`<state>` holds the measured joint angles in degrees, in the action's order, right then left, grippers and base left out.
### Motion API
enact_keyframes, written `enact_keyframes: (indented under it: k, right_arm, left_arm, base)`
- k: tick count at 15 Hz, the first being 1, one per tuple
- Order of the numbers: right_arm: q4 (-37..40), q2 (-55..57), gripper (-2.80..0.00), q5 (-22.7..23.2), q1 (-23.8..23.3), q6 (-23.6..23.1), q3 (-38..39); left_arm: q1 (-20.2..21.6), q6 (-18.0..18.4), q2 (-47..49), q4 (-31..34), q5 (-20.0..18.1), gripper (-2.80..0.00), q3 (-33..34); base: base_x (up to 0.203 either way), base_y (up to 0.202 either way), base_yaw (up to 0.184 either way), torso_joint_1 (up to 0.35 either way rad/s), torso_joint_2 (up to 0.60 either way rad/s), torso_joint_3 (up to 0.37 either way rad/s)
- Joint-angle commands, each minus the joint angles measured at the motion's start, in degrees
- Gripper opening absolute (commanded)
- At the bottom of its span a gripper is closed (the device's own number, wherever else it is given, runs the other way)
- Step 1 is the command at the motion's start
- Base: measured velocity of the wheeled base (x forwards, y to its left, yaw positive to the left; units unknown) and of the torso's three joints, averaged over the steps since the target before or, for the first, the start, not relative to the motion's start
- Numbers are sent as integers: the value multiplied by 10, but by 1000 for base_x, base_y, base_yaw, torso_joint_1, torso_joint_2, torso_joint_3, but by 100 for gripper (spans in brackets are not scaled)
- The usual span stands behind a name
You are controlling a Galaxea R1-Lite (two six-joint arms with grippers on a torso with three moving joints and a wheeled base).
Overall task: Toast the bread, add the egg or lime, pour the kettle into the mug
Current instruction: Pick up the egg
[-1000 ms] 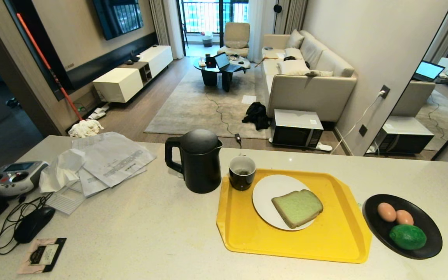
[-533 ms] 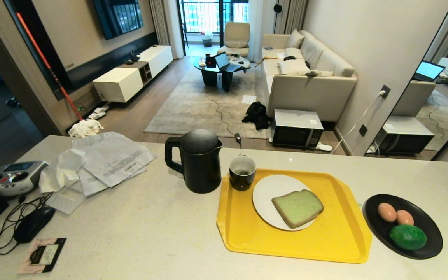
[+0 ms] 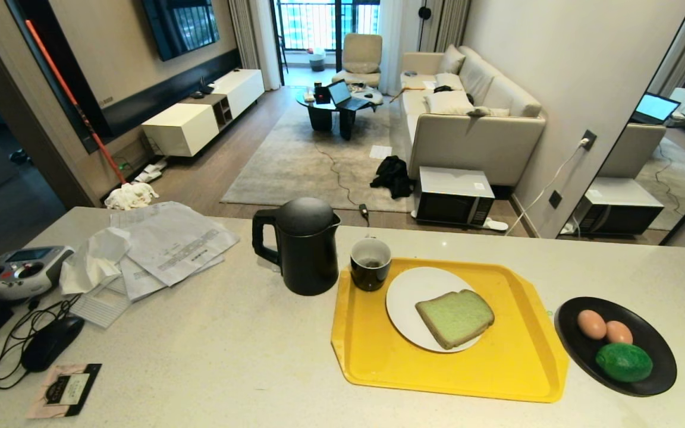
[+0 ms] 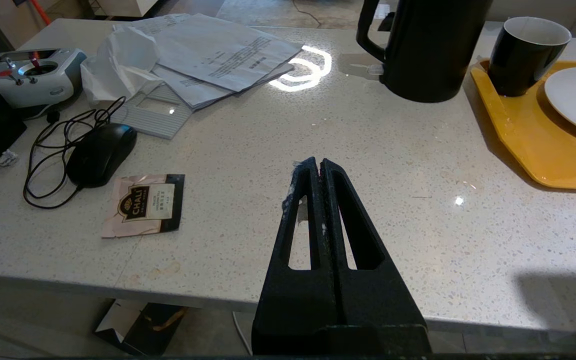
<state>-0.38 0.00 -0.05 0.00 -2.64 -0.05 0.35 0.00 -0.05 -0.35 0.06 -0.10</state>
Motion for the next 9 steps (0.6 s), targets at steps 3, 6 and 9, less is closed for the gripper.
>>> enact_keyframes:
  k: [3, 6, 9]
  right_arm:
    - [-1, 1, -280, -3, 0, 19, 1]
    - [-1, 1, -280, -3, 0, 19, 1]
    - [-1, 1, -280, -3, 0, 19, 1]
  left_arm:
    - [0, 0, 0, 0, 0, -280, 0]
    - [1, 0, 0, 0, 0, -280, 0]
    - [0, 0, 0, 0, 0, -280, 0]
  base:
    - [0, 0, 0, 0, 0, 0]
    - [0, 0, 0, 0, 0, 0]
    - [0, 0, 0, 0, 0, 0]
